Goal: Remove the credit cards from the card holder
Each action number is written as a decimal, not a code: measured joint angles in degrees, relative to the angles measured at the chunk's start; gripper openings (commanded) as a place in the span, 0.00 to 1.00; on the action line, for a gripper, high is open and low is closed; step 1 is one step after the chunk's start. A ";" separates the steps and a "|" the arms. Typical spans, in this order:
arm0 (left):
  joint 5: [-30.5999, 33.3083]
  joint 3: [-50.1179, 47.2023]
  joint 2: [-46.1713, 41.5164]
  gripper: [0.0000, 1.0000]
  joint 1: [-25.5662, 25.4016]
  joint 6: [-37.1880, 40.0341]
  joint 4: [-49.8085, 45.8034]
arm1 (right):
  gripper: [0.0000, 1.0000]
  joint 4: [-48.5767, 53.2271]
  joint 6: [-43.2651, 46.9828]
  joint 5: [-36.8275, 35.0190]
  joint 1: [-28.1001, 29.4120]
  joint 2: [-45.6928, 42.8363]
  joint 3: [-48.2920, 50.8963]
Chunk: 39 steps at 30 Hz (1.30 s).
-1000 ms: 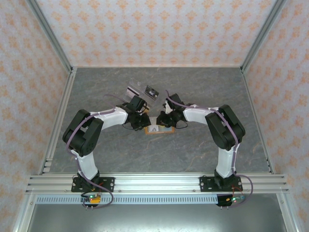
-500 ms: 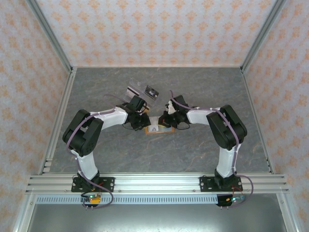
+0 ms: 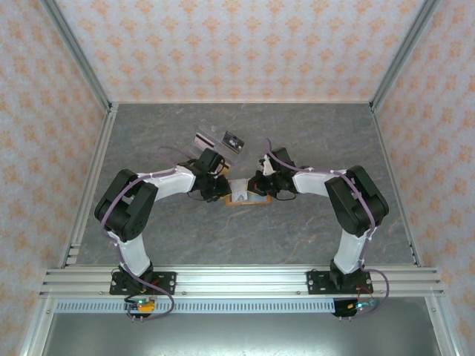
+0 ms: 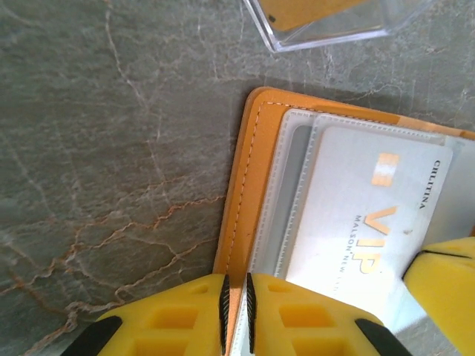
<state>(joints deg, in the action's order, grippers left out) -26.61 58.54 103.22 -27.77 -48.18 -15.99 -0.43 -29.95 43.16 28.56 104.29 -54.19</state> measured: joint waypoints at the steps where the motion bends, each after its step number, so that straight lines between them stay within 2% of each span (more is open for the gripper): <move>1: 0.00 0.00 0.00 0.17 0.00 0.02 0.00 | 0.00 0.42 0.22 -0.46 0.00 -0.04 0.00; 15: -0.50 0.31 -3.93 0.13 -0.07 0.07 1.75 | 0.00 4.46 3.85 -1.88 0.00 -0.11 -0.28; 25: -1.77 3.26 0.61 0.09 -1.49 0.22 2.34 | 0.00 5.20 4.33 -1.86 0.00 -0.11 -0.68; 37: -0.81 3.69 3.04 0.11 -1.49 0.24 1.66 | 0.00 4.50 3.80 -3.56 -0.28 -0.44 -0.66; 39: -0.81 3.72 3.06 0.11 -1.49 0.24 1.62 | 0.09 4.09 3.41 -3.32 -0.39 -0.44 -0.63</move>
<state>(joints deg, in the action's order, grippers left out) -27.42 62.26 106.28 -29.26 -47.94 -14.37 3.66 -26.55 39.83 28.16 103.85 -54.83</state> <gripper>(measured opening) 0.106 0.047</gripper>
